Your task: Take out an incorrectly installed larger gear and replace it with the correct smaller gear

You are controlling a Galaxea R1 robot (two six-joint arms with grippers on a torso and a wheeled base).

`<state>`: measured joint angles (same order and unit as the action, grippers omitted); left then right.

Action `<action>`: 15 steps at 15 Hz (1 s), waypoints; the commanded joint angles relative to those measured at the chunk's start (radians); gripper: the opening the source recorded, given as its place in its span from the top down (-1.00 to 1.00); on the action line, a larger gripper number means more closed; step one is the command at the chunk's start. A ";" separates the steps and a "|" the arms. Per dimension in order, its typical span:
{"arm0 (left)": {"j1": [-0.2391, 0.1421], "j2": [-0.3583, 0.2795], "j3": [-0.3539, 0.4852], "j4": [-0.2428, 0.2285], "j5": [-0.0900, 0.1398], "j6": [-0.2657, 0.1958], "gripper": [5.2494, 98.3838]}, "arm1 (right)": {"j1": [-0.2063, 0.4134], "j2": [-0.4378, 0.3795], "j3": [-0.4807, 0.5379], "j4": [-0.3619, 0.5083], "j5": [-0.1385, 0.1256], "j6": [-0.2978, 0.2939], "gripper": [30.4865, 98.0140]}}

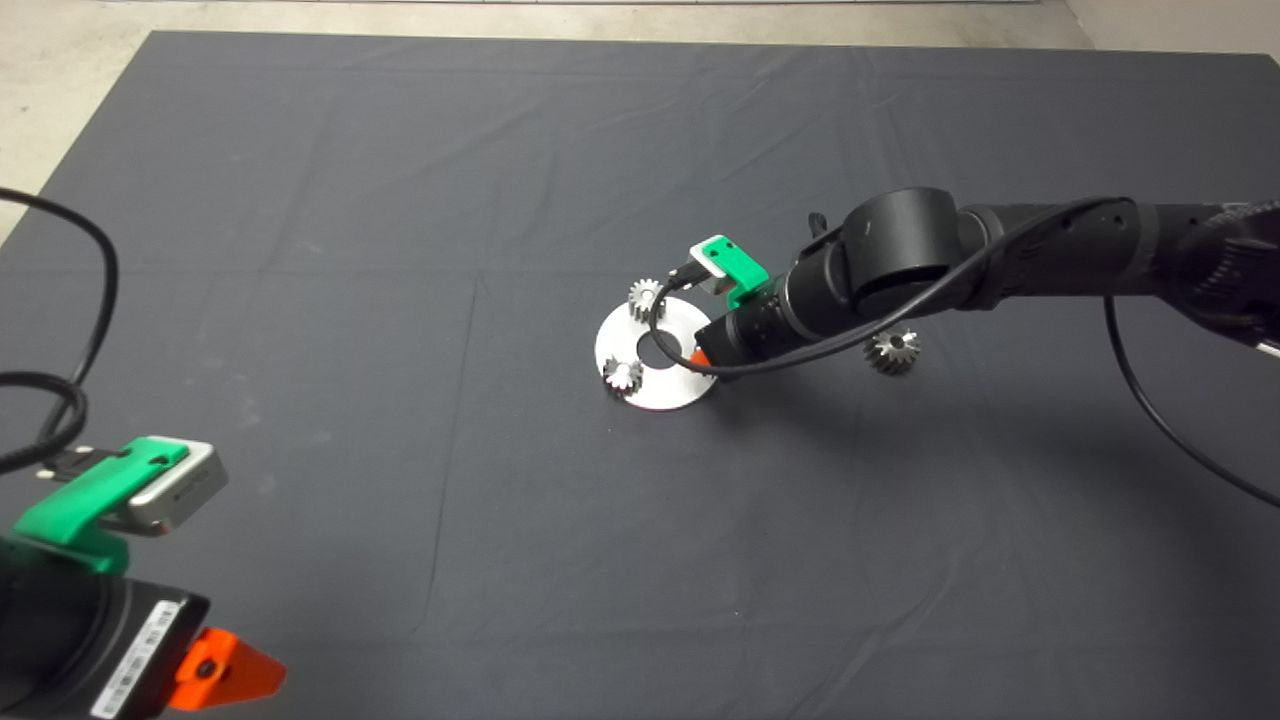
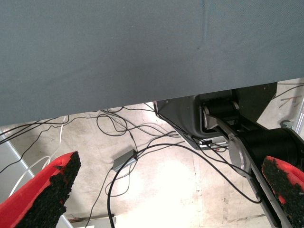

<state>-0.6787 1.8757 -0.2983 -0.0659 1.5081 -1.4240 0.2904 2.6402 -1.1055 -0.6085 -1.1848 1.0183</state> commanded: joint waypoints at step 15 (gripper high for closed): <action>0.000 0.001 0.018 -0.019 -0.002 0.001 -1.00 | -0.014 0.049 0.020 -0.197 -0.096 -0.070 0.66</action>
<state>-0.6760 1.8763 -0.2983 -0.0662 1.5072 -1.4240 0.2679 2.6838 -1.0891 -0.7691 -1.2860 0.9538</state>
